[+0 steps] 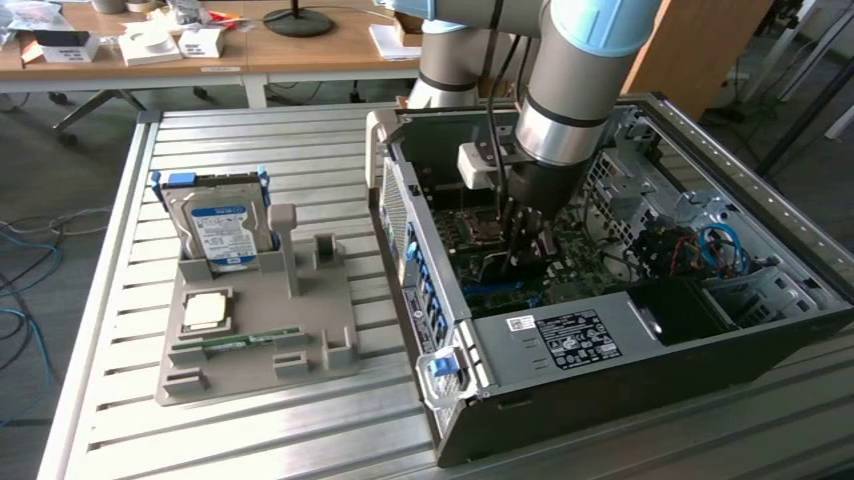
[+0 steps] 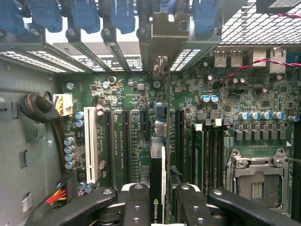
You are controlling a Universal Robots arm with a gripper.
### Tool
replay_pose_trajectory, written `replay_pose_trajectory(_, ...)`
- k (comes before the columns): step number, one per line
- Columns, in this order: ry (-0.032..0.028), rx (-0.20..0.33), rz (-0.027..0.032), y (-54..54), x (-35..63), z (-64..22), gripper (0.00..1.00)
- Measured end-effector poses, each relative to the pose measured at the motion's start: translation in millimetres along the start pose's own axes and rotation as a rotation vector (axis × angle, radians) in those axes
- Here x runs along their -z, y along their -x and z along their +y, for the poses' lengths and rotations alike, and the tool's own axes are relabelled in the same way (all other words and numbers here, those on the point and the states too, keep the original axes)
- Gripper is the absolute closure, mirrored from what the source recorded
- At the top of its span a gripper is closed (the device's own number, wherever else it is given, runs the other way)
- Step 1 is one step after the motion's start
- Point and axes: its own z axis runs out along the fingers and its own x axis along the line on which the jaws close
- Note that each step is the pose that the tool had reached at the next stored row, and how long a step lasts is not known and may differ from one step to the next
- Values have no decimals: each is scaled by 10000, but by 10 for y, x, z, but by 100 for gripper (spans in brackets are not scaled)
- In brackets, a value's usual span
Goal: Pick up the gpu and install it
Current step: 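Insert the gpu into the slot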
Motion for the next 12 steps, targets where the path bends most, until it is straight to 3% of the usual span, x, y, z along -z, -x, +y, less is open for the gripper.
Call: replay_pose_trajectory(12, 0, 0, -19, 8, 14, 1, 74)
